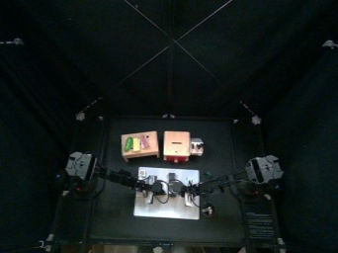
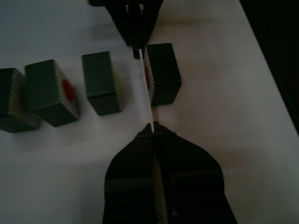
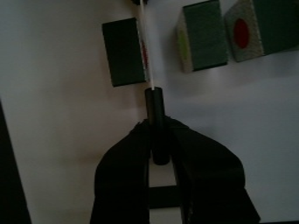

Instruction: Cut third and fourth sushi piece

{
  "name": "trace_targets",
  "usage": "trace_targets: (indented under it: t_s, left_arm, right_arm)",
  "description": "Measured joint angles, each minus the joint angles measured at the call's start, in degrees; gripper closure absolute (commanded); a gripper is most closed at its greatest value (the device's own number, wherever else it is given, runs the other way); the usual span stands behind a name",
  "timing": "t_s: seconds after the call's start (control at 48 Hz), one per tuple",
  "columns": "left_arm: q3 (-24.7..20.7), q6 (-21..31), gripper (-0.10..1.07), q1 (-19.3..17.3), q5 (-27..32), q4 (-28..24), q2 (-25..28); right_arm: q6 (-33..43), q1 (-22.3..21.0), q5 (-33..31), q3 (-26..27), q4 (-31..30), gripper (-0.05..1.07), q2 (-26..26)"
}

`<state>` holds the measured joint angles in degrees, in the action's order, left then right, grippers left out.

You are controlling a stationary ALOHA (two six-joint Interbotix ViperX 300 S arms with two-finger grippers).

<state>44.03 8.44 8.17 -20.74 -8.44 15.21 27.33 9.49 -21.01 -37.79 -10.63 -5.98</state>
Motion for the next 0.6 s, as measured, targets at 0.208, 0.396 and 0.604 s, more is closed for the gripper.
trace_targets:
  t_s: [0.208, 0.396, 0.604]
  left_arm:
    - [0.0, 0.0, 0.66, 0.62, 1.41, 0.0, -0.79]
    - [0.35, -0.09, 0.66, 0.53, 2.2, 0.0, -3.08]
    - [0.53, -0.09, 0.66, 0.62, 3.52, -0.09, -6.42]
  right_arm:
    - [0.0, 0.18, -1.05, 0.7, 0.0, 0.96, 0.0]
    - [0.0, 0.18, -1.76, 0.88, -0.09, 0.96, 0.62]
    - [0.0, 0.26, -2.46, 0.7, -0.44, 0.96, 3.43]
